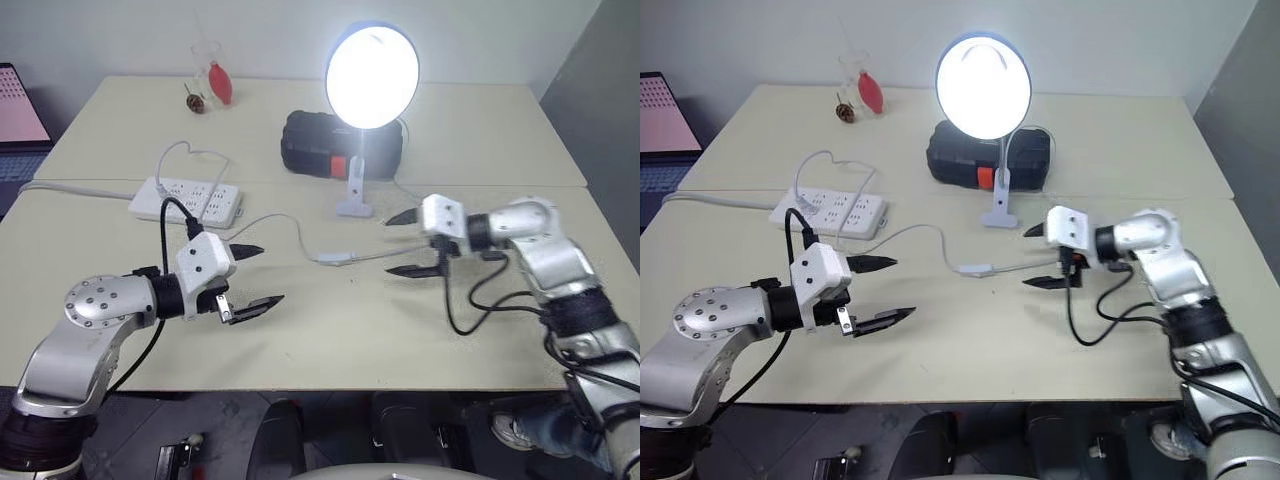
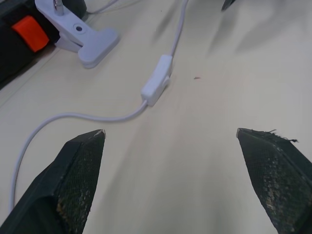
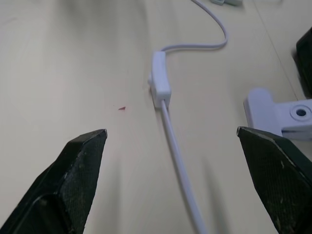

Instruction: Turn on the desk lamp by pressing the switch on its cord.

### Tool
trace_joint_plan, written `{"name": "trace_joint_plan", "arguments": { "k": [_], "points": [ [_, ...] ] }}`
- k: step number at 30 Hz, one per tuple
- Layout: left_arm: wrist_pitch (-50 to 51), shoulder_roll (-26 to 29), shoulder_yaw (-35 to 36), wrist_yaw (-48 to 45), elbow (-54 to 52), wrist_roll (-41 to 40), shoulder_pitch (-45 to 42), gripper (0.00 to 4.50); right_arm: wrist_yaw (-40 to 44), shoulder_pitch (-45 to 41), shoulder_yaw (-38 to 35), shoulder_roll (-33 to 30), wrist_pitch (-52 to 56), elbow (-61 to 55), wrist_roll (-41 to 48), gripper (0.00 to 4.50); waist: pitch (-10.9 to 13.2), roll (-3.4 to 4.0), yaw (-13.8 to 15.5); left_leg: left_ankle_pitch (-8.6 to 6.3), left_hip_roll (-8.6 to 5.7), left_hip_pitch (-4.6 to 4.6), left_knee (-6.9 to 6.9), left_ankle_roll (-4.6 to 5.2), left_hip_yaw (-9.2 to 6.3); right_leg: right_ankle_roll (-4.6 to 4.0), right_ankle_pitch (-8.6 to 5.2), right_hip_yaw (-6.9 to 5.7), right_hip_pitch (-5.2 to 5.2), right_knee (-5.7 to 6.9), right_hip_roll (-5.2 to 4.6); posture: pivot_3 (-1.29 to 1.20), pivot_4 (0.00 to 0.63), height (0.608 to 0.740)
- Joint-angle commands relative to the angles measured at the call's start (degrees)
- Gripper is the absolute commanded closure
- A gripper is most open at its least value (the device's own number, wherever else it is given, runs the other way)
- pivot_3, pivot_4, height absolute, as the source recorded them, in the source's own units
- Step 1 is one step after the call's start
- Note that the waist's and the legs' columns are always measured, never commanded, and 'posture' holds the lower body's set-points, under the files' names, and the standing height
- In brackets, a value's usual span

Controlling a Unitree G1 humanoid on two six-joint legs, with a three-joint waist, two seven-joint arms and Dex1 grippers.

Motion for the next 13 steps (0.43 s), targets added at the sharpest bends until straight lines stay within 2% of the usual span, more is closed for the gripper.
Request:
{"name": "trace_joint_plan", "arguments": {
  "k": [1, 5, 13],
  "points": [
    [1.2, 1.8, 3.1, -0.5, -2.0, -1.9, 0.0, 0.0, 0.9, 3.4, -5.3, -3.7, 2.4, -8.1, 5.0, 0.01, 0.0, 0.0, 0.0, 0.0, 0.0, 0.01, 0.01, 0.0, 0.02, 0.01, 0.0, 0.02, 0.0, 0.0, 0.0, 0.0, 0.15, 0.74],
    [2.0, 2.9, 3.1, -1.5, -1.5, -2.8, -1.4, 0.0, 0.4, 6.9, -7.5, -6.0, 5.0, -13.0, 7.8, 0.01, 0.0, 0.0, -0.4, 0.0, 0.0, 0.09, 0.03, 0.0, 0.06, 0.06, 0.04, 0.06, 0.02, 0.02, 0.0, 0.0, 0.15, 0.74],
    [2.3, 2.7, 2.1, -2.7, -1.2, -4.4, -3.2, 0.0, -1.2, 8.6, -6.9, -6.3, 3.9, -13.5, 7.5, 0.01, 0.0, -0.01, -0.4, 0.0, 0.0, 0.05, 0.05, 0.0, 0.09, 0.1, 0.05, 0.07, 0.02, -0.01, 0.0, 0.0, 0.15, 0.74]
  ]
}}
